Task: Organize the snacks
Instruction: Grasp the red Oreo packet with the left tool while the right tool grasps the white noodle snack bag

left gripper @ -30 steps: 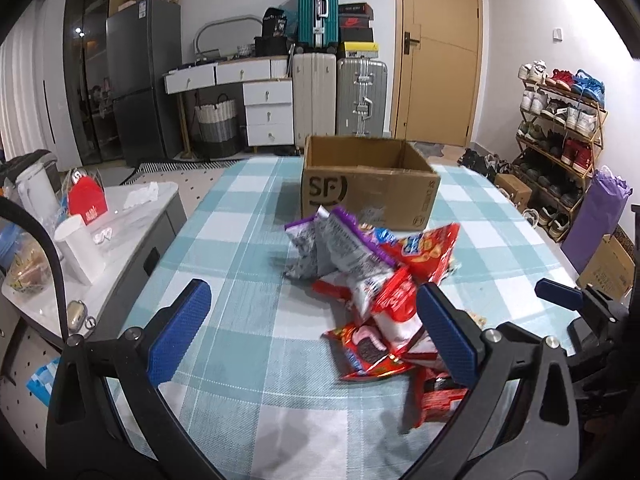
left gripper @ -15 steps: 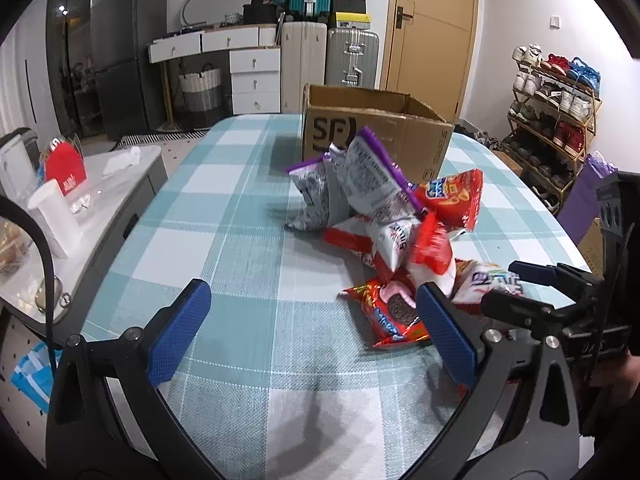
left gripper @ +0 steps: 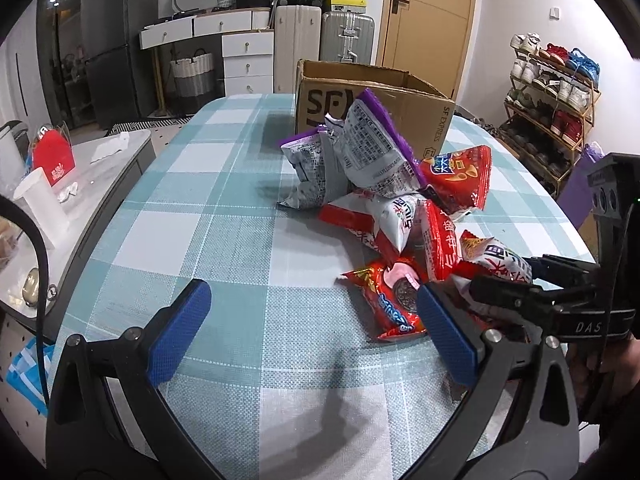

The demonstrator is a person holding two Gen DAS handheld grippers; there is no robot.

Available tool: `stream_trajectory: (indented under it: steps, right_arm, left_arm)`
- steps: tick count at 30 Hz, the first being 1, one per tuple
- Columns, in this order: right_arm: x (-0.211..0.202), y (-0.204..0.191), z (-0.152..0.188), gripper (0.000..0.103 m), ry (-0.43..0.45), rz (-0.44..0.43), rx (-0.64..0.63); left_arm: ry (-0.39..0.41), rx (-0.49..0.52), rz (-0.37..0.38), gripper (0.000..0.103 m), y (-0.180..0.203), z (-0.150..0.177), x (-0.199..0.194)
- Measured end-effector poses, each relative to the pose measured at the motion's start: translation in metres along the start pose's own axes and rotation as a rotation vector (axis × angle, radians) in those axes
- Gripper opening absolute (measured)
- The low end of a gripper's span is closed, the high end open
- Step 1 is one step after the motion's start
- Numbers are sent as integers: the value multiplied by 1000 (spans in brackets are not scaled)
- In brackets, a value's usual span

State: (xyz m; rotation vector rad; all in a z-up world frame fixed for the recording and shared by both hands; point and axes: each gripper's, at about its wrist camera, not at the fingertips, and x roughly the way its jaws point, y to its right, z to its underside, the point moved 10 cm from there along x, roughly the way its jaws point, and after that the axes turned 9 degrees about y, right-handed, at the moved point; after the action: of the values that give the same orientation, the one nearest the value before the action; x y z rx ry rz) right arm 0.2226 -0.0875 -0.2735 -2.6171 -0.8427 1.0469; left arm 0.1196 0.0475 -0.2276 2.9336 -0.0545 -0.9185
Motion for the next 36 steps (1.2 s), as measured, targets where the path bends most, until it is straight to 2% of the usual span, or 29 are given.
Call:
stream_trajectory:
  steps: [6,14,19,31,34,35,36]
  right_arm:
    - [-10,-1,1,70,21,0,1]
    - [-34,3,0,70,71,7,15]
    - [-52,5,-2,70,100,10,9]
    - [-73,18,-4,70,138,17,30]
    - [-76,19,-3,70,141,17,30]
    - [-76,19,-3,70,142,18,30]
    - [-76,18,-3,70,142,19,30]
  left_arm:
    - [-19,-21,18,102,1,2,0]
    - [-91,-36,78,102,25,8,10]
    - [-134,-23,69,102,38,13,29]
    - [-240,-5,-24,102,46,20,71]
    - [-254,8,-30,97,48,21,78]
    - [-249,14,-27,92,50,20,79]
    - [-243,22,-20,81,52,19,79]
